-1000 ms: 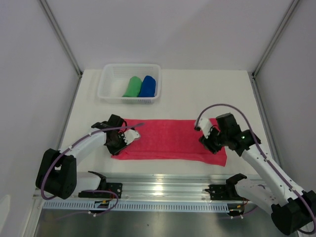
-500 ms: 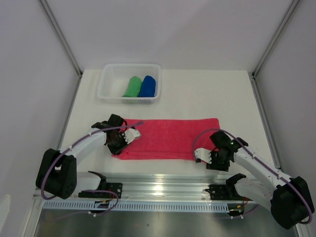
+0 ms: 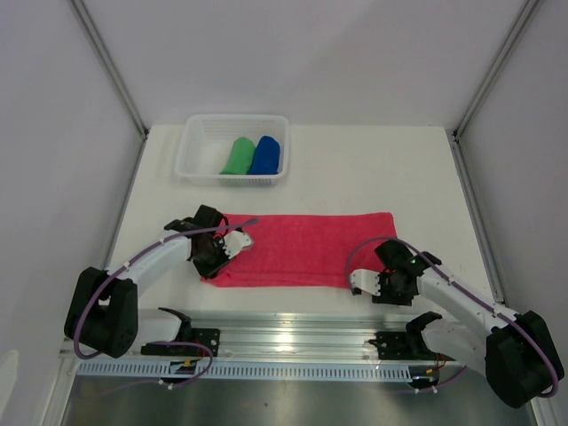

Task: Roll the towels
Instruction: Fold the towel

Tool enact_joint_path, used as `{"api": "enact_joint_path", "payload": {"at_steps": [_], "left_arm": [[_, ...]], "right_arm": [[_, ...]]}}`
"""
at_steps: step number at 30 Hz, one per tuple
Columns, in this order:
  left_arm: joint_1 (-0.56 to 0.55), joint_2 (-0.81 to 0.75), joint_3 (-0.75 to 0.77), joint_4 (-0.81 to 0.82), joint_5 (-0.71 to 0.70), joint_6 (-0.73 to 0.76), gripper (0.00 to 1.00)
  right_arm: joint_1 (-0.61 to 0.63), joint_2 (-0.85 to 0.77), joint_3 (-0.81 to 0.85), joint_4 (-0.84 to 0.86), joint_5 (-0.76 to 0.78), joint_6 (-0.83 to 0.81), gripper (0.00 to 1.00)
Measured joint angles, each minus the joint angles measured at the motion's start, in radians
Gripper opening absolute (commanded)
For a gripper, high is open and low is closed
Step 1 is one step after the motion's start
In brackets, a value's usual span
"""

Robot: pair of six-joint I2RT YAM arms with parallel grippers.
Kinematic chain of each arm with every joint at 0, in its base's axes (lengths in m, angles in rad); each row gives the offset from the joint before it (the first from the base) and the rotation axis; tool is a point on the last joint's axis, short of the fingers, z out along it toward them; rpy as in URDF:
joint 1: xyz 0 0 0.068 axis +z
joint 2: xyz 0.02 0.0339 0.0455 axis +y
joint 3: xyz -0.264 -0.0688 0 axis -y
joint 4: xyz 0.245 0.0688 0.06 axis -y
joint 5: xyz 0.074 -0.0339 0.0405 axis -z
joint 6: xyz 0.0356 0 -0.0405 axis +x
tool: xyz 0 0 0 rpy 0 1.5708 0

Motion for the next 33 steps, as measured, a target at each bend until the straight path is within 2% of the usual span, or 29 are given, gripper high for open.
{"api": "enact_joint_path", "payload": {"at_steps": [1, 3, 9, 17, 25, 33], "left_arm": [[0.0, 0.0, 0.0, 0.0, 0.0, 0.0, 0.01], [0.0, 0.0, 0.0, -0.002, 0.0, 0.0, 0.01], [0.0, -0.006, 0.0, -0.009, -0.001, 0.0, 0.01], [0.0, -0.015, 0.003, -0.025, -0.003, 0.0, 0.01], [0.011, -0.083, 0.047, -0.034, -0.002, 0.0, 0.01], [0.048, -0.083, 0.061, -0.038, -0.019, 0.002, 0.01]], "right_arm": [[0.002, 0.003, 0.0, 0.001, 0.003, 0.0, 0.27], [0.002, 0.006, 0.0, 0.004, 0.011, 0.0, 0.18], [0.002, 0.007, -0.003, 0.026, 0.023, -0.003, 0.0], [0.002, 0.001, 0.002, 0.012, 0.01, -0.01, 0.0], [-0.002, -0.003, 0.124, -0.085, -0.074, 0.0, 0.0], [-0.111, -0.01, 0.202, -0.122, -0.122, 0.003, 0.0]]}}
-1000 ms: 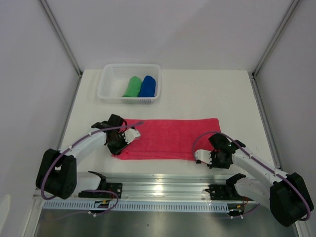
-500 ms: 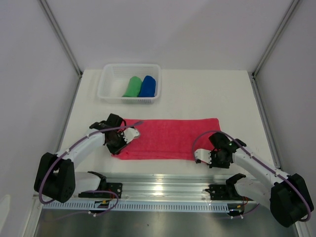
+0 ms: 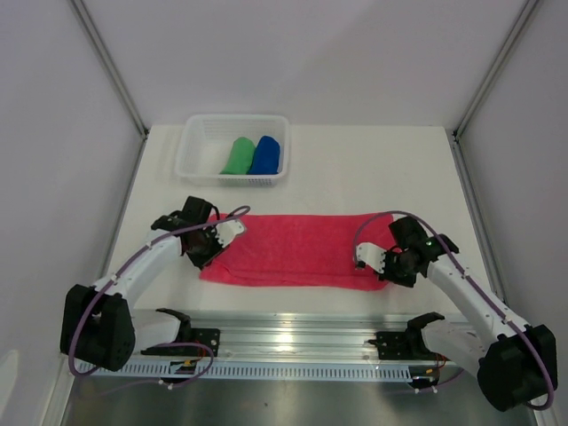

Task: Roll the towels
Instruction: Fold the towel

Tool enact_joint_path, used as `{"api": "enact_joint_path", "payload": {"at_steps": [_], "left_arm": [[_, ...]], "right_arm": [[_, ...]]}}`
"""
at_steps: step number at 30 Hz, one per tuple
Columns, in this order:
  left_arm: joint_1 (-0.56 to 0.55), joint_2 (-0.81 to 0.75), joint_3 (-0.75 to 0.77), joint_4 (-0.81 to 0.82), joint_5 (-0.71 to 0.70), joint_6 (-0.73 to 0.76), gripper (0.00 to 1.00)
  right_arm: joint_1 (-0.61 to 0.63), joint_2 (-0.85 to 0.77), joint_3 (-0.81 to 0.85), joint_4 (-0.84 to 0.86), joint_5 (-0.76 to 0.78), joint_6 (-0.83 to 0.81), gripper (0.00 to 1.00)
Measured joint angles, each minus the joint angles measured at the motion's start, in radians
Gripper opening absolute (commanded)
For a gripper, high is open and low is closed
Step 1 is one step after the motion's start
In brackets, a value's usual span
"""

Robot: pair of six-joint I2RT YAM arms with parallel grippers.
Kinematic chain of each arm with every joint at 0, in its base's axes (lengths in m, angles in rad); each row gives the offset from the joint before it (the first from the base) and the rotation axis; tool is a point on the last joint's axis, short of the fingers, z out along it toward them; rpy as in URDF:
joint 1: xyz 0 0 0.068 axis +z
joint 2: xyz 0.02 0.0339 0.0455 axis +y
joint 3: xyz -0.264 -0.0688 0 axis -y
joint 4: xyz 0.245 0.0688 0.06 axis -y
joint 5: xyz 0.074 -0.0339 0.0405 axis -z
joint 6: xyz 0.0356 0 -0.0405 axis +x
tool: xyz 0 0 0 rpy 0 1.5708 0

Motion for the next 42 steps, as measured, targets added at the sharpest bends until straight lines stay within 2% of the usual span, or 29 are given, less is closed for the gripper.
{"api": "enact_joint_path", "payload": {"at_steps": [5, 14, 28, 42], "left_arm": [[0.038, 0.001, 0.035, 0.008, -0.02, 0.008, 0.01], [0.055, 0.062, 0.08, 0.058, -0.043, 0.008, 0.01], [0.106, 0.12, 0.128, 0.108, -0.084, 0.008, 0.01], [0.117, 0.219, 0.22, 0.153, -0.109, 0.009, 0.01]], "right_arm": [[-0.11, 0.005, 0.044, 0.017, -0.028, -0.003, 0.0], [-0.187, 0.066, 0.068, 0.122, -0.045, 0.037, 0.0], [-0.235, 0.23, 0.158, 0.333, -0.019, 0.138, 0.0], [-0.278, 0.347, 0.235, 0.42, 0.01, 0.189, 0.0]]}}
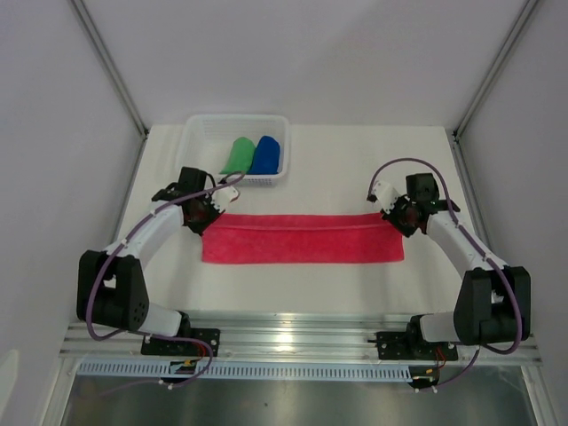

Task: Roll the towels
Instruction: Fold the towel

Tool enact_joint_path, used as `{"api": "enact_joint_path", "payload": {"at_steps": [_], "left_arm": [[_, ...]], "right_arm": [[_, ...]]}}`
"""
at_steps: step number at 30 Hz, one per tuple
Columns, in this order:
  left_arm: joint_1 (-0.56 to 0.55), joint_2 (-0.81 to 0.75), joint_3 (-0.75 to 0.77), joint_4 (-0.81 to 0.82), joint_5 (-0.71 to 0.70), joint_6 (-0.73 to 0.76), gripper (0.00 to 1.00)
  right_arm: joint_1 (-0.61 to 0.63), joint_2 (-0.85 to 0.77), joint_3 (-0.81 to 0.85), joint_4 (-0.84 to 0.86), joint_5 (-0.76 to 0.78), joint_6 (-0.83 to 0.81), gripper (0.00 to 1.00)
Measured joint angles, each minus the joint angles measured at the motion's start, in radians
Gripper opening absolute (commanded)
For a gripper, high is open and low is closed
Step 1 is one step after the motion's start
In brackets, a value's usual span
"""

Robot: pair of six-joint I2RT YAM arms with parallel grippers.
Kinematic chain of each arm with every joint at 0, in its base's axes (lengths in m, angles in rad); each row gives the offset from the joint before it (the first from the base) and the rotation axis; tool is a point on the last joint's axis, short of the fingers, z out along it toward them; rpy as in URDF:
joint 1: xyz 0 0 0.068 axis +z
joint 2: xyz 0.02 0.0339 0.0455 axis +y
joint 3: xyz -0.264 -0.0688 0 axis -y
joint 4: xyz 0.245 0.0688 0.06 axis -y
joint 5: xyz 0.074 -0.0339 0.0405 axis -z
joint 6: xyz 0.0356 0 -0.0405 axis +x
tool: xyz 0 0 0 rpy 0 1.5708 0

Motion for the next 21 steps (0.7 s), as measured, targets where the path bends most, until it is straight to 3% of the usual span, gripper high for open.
{"api": "enact_joint_path", "payload": {"at_steps": [21], "left_arm": [[0.005, 0.171, 0.074, 0.057, -0.043, 0.024, 0.01]], "right_arm": [[-0.011, 0.235, 0.117, 0.097, 0.01, 0.097, 0.0]]}}
